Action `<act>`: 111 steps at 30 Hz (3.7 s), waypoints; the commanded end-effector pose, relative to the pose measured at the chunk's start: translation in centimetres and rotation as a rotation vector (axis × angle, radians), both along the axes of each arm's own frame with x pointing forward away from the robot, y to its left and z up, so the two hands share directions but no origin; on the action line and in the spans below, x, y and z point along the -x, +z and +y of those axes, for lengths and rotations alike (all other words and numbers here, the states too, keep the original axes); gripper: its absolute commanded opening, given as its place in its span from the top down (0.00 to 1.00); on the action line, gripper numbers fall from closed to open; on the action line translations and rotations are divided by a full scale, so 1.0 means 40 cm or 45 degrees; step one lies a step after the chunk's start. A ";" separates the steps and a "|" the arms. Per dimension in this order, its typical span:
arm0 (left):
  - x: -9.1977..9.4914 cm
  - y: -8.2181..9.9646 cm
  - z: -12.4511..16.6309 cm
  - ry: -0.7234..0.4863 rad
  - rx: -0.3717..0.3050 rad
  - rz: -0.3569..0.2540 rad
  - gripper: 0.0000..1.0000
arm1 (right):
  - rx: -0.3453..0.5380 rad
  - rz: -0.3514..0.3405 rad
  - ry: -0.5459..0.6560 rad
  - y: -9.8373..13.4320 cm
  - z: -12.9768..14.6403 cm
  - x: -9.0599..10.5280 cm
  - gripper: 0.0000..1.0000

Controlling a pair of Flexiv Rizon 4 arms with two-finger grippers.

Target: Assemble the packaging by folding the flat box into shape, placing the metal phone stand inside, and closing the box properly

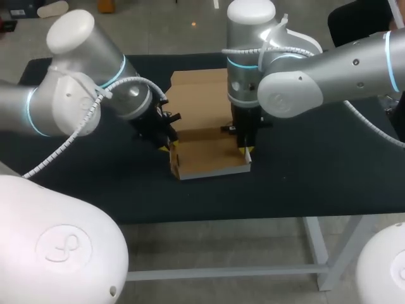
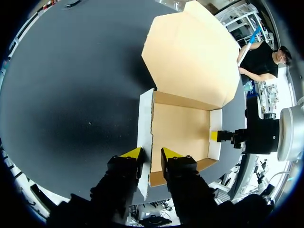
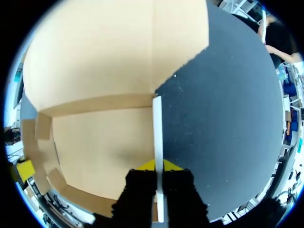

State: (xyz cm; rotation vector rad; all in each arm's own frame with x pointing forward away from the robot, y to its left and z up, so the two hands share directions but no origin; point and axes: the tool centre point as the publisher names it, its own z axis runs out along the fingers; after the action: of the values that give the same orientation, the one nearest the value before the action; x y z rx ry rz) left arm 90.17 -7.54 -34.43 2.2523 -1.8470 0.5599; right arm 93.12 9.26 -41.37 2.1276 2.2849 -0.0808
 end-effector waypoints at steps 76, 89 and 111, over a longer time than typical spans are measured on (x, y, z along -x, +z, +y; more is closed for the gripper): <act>0.006 -0.054 0.017 -0.330 0.727 -0.142 0.90 | 0.006 0.005 -0.001 0.002 0.004 -0.002 1.00; 0.016 -0.046 0.018 -0.302 0.765 -0.174 0.74 | 0.006 0.005 -0.001 0.002 0.004 -0.002 1.00; 0.001 -0.067 -0.030 -0.324 0.698 -0.151 0.65 | 0.006 0.005 -0.001 0.002 0.004 -0.002 1.00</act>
State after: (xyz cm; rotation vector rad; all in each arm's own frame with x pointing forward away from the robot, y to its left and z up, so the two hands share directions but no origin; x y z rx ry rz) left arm 89.92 -8.24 -37.03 1.6281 -1.7174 1.0305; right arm 93.14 9.24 -41.38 2.1278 2.2837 -0.0813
